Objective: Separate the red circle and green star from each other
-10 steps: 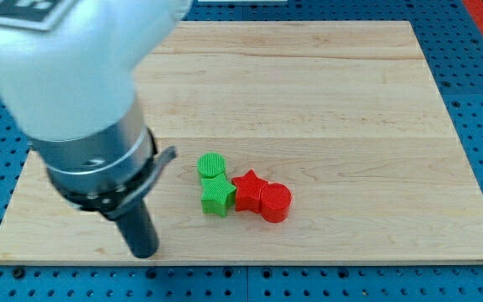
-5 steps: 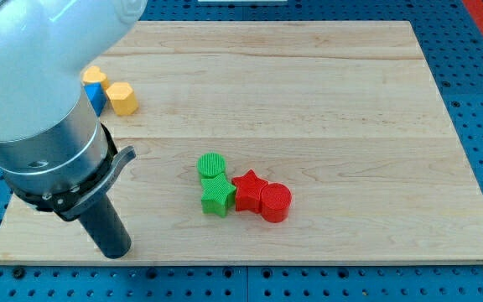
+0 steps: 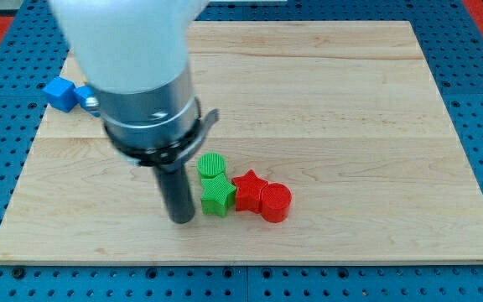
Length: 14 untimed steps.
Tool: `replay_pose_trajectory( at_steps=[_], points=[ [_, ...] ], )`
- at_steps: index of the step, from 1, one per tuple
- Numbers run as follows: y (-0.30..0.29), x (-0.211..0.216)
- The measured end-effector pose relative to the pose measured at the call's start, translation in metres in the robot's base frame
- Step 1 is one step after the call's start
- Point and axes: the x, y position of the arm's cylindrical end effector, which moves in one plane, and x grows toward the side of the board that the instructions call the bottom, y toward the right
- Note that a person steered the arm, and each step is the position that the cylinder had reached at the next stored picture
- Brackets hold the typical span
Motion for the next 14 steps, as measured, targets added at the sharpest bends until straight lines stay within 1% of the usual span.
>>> replay_pose_trajectory(
  at_steps=[3,4,5,6,7,8,10,14],
  points=[
    [0.107,-0.014],
    [0.129,-0.016],
    [0.129,-0.02],
    [0.072,-0.026],
    [0.028,-0.032],
    [0.025,-0.045],
    [-0.005,-0.035],
    [0.0,-0.035]
  ],
)
